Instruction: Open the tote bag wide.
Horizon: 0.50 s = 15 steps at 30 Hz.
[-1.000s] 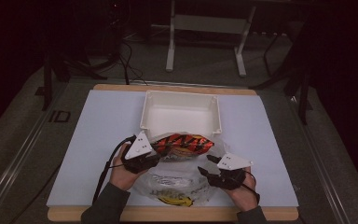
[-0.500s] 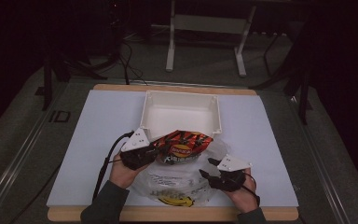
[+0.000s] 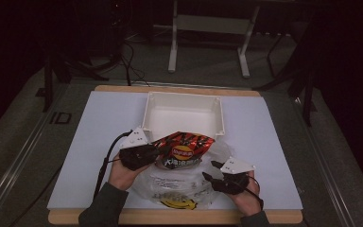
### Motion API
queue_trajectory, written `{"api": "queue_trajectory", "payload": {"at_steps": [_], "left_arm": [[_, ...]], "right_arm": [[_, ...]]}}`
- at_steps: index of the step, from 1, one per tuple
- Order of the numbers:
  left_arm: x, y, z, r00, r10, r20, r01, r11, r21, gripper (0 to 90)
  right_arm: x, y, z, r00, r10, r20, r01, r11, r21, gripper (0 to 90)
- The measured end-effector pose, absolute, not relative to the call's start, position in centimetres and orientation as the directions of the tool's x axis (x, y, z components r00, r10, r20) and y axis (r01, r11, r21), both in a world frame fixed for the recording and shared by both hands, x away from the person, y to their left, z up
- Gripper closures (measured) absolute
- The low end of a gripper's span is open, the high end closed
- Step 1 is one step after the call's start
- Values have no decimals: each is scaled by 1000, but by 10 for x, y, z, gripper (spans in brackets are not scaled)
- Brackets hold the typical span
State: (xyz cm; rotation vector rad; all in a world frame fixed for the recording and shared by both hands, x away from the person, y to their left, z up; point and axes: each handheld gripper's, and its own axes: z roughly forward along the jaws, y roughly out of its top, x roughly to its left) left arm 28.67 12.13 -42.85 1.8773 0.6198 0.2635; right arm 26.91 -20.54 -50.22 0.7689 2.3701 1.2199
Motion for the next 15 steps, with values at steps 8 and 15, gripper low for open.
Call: {"api": "queue_trajectory", "payload": {"at_steps": [8,15], "left_arm": [[287,121,-423,844,521,-130,301,-260,917,892],[286,122,-420,846,511,-152,308,-236,921,892]], "right_arm": [[269,-210,-504,-779,624,-65,311,473,824,450],[269,-211,-505,-776,627,-61,317,472,823,450]]}}
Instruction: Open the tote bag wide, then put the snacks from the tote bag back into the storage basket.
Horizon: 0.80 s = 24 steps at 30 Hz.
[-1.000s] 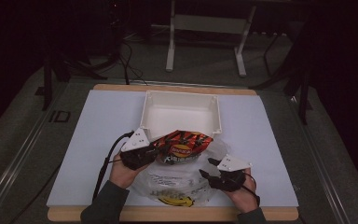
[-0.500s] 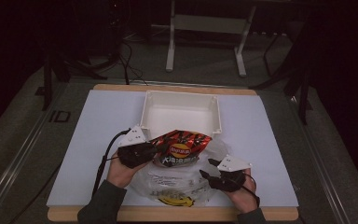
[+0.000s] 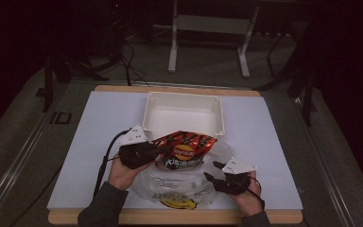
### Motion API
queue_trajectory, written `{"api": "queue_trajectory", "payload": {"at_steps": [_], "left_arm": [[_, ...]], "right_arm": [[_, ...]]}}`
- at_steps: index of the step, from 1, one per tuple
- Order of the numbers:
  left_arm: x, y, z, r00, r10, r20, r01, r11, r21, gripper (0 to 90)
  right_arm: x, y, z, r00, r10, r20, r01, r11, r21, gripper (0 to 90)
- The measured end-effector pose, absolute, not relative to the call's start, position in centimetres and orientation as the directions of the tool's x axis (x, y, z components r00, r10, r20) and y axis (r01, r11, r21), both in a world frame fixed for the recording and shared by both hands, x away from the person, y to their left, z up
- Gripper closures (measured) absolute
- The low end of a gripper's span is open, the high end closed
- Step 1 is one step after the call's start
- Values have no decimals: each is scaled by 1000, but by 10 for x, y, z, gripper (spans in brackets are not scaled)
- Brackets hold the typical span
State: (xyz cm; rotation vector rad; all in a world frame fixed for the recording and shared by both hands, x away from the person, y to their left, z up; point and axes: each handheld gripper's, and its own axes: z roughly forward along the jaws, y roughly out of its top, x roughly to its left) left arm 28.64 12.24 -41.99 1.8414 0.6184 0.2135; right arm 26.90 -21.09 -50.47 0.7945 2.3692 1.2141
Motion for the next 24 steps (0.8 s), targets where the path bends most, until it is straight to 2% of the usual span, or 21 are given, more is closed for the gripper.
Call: {"api": "queue_trajectory", "payload": {"at_steps": [24], "left_arm": [[282,128,-408,848,502,-170,309,-208,928,891]], "right_arm": [[269,-212,-510,-774,630,-60,321,471,822,461]]}}
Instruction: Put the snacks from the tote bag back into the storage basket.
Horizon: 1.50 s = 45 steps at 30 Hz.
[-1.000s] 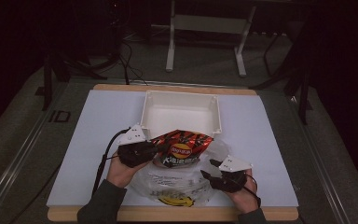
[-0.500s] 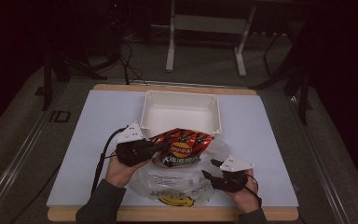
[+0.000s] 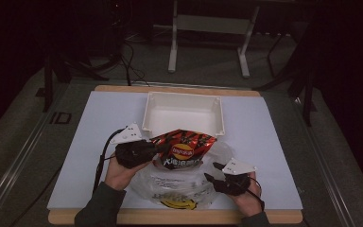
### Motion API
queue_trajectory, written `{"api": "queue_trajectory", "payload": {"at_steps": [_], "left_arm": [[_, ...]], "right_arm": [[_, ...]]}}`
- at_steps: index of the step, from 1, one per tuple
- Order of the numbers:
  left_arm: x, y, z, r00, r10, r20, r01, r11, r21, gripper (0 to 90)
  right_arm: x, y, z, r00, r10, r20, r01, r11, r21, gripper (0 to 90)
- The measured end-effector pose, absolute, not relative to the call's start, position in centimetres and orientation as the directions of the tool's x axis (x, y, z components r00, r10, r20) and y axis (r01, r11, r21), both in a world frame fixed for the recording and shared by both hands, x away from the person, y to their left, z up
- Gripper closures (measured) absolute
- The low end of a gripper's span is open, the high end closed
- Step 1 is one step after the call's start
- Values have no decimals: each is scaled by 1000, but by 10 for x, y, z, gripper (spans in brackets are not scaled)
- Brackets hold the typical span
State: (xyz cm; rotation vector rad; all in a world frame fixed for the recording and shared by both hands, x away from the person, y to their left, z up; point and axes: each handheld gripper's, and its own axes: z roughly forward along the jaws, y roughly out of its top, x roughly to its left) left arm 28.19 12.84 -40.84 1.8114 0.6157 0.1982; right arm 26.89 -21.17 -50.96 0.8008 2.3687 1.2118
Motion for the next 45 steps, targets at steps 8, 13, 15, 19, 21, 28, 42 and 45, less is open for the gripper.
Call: {"api": "queue_trajectory", "payload": {"at_steps": [8,13,15,19,21,28,42,45], "left_arm": [[279,127,-400,852,498,-160,293,-201,935,891],[278,126,-397,855,493,-164,293,-197,936,891],[277,126,-396,857,488,-164,290,-195,937,891],[277,127,-394,858,483,-175,294,-180,939,891],[277,128,-393,858,482,-177,294,-179,939,891],[274,128,-386,862,479,-165,280,-180,943,891],[273,129,-378,863,471,-182,284,-154,947,890],[273,129,-375,864,471,-179,279,-152,948,890]], "right_arm": [[268,-213,-511,-770,636,-53,325,462,825,481],[269,-214,-512,-769,637,-48,326,456,828,486],[269,-215,-512,-771,635,-45,326,455,829,493],[269,-215,-513,-770,637,-37,330,448,831,498],[269,-216,-514,-769,638,-35,332,446,831,499],[269,-216,-514,-770,637,-35,333,447,830,499],[269,-216,-515,-772,635,-28,337,447,828,497],[269,-216,-515,-772,635,-30,335,448,829,497]]}}
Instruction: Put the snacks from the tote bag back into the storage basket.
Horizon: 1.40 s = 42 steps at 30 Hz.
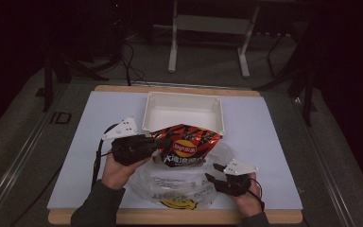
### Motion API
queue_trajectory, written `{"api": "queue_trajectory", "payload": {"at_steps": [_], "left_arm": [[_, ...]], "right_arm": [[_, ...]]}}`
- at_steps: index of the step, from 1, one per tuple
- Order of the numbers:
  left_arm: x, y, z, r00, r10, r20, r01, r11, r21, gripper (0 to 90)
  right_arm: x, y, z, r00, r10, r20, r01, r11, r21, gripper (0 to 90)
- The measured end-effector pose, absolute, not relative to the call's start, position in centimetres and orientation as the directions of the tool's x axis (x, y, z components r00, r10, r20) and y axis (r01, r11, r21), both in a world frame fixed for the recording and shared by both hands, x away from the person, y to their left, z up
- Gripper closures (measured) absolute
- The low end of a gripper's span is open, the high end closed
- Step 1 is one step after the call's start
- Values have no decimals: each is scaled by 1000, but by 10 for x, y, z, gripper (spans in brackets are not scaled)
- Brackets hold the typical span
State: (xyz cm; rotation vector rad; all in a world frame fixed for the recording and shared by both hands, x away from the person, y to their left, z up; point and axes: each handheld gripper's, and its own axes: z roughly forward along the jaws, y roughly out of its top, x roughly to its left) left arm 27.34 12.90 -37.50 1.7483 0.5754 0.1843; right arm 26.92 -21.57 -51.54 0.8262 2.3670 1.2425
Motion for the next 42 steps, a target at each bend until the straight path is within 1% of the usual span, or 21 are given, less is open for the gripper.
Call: {"api": "queue_trajectory", "payload": {"at_steps": [11,29,42], "left_arm": [[275,130,-367,868,464,-179,266,-130,955,890],[279,134,-358,862,478,-167,252,-118,961,890],[285,139,-357,854,484,-188,260,-85,962,890]], "right_arm": [[270,-216,-516,-773,633,-30,336,450,827,497],[269,-216,-517,-773,634,-30,335,448,829,497],[269,-216,-517,-773,634,-26,340,448,827,496]]}}
